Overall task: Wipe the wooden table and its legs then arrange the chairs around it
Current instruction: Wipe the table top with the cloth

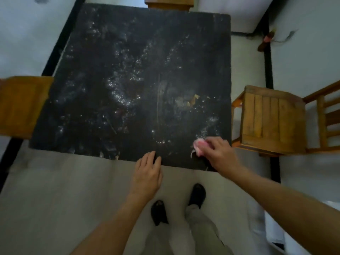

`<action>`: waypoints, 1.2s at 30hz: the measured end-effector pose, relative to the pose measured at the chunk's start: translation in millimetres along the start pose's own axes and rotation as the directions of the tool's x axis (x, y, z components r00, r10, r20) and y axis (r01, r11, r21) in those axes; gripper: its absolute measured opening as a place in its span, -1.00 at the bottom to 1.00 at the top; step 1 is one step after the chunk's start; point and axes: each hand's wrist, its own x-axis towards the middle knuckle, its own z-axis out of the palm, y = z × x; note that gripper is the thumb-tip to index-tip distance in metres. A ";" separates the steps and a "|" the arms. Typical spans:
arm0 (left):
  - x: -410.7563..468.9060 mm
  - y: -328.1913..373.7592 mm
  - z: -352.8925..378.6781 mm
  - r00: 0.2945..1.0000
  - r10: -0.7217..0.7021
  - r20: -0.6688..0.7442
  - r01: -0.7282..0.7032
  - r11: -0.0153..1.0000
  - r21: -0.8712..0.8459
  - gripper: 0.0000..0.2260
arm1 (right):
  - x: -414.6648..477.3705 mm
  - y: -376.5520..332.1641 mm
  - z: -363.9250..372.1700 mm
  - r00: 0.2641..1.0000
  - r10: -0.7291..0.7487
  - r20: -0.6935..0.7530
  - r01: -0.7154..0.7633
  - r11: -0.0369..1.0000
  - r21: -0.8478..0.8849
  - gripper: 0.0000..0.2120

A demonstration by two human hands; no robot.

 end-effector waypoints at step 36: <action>18.5 -39.4 10.4 0.992 0.103 -0.078 -0.110 0.989 -0.099 -0.75 | 145.9 -80.6 27.2 0.827 0.551 0.111 -0.543 0.733 0.410 -0.85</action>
